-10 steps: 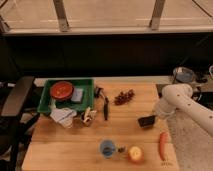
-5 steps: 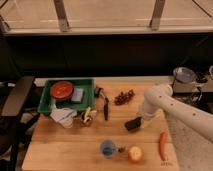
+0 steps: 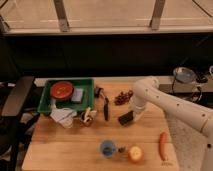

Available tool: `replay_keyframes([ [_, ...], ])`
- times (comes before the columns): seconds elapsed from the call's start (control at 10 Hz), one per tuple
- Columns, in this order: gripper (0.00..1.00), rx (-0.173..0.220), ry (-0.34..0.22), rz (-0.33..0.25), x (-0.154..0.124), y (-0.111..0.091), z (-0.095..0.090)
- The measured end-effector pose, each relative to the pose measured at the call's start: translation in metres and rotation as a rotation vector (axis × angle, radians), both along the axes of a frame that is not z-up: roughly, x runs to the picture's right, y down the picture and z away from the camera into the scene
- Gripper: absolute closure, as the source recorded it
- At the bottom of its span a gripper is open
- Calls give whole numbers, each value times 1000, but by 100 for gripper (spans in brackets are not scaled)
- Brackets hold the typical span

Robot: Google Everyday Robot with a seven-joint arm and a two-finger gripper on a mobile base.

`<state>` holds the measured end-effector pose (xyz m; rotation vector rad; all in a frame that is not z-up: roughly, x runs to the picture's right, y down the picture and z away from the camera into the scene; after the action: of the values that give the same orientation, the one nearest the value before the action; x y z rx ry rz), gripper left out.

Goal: Wipe table surface with eraser

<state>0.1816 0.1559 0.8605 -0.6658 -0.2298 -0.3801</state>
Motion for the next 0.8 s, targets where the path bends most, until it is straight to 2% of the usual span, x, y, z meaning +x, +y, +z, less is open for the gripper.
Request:
replay_keyframes([
  [0.2,100,0,42,34,25,-13,6],
  [0.5,100,-15,119,116,74,-25,17],
  [0.8,100,-37,187,199,116,-21,26],
])
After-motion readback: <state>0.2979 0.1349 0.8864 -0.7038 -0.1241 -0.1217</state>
